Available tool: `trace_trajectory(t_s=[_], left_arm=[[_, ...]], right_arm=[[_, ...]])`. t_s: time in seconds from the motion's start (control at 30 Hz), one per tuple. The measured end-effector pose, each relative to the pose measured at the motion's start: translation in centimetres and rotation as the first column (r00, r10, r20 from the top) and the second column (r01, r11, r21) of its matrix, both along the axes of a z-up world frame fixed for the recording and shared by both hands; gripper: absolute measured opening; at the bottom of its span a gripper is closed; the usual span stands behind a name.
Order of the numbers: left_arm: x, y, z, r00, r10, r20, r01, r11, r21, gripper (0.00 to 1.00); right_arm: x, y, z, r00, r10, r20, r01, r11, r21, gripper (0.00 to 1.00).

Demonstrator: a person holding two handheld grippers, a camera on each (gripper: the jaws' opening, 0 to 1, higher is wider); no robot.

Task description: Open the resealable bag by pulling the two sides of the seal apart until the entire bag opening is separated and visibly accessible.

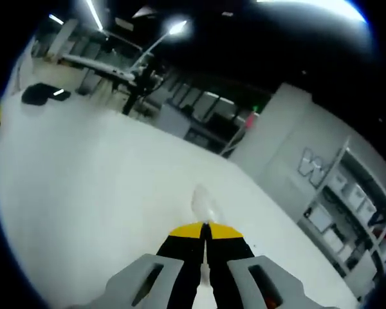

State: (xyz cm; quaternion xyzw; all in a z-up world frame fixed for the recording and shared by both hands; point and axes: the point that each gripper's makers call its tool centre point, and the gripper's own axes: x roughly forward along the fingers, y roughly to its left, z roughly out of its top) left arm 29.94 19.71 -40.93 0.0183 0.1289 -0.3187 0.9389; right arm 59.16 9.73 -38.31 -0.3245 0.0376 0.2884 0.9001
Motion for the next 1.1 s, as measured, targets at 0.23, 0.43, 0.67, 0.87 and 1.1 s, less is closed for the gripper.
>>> trace_trajectory(t_s=[0.23,0.43,0.67,0.87,1.1], left_arm=[[0.1,-0.1,0.3,1.0,-0.004,0.008,0.004,1.0,-0.005,0.84],[0.0,-0.1,0.2,1.0,-0.004,0.006,0.005,1.0,-0.006,0.84],[-0.2,-0.3,0.4,1.0,-0.007,0.01,0.007,1.0,-0.005,0.84],[-0.2,-0.3,0.4,1.0,-0.006,0.011,0.006,1.0,-0.002,0.84],[-0.2,-0.4,0.5,1.0,-0.006,0.012,0.006,1.0,-0.002,0.84]], right_arm=[[-0.1,-0.5,0.7,1.0,-0.018,0.018,0.018,1.0,0.0,0.0],[-0.1,-1.1,1.2,0.999,-0.037,0.028,0.036,0.999,0.01,0.0],[-0.4,-1.4,1.7,0.998,-0.044,0.04,0.044,0.999,0.019,0.0],[-0.6,-1.5,2.2,0.997,-0.05,0.05,0.049,0.999,0.02,0.0],[-0.8,-1.6,2.5,0.997,-0.052,0.058,0.05,0.998,0.025,0.0]])
